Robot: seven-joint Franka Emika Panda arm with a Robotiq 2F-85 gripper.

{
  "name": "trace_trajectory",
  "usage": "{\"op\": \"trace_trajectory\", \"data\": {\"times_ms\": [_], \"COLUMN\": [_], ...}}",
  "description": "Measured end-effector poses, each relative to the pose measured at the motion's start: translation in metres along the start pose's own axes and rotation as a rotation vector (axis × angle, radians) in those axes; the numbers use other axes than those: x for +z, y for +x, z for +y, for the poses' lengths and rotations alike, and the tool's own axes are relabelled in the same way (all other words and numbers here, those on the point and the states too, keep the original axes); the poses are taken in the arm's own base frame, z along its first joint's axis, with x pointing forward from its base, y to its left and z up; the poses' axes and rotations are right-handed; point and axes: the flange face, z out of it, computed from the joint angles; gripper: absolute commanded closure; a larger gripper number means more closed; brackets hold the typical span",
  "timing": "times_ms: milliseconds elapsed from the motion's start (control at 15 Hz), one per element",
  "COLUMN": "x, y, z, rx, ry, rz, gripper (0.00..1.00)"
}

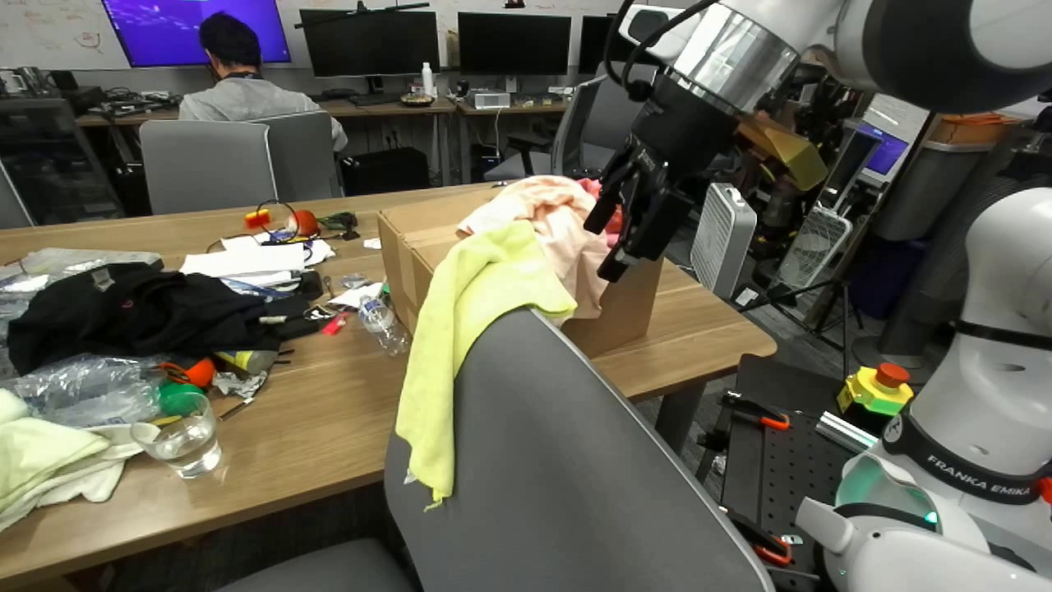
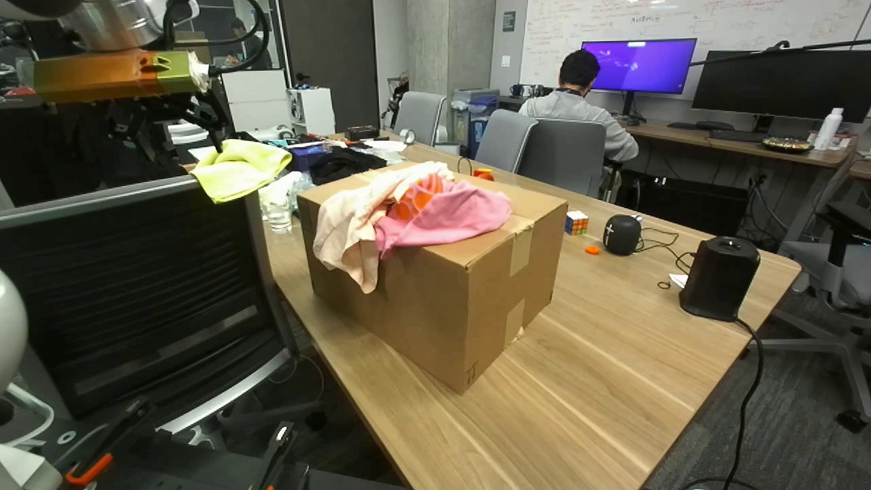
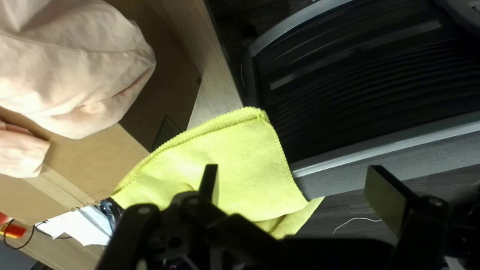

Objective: Move the shirts from the chair to the box

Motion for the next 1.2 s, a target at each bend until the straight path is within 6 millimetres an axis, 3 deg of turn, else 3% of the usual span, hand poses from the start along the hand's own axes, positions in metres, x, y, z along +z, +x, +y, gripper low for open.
{"op": "trace_trajectory", "data": {"times_ms": [600, 1200], "x": [0.024, 0.055], "y": [0.012, 0.014], "z": [-0.022, -0.023], "rx": [-0.056, -0.068], "ry": [0.002, -0.004], "rz": [0.026, 0.021], "gripper": [0.0, 0.0]}}
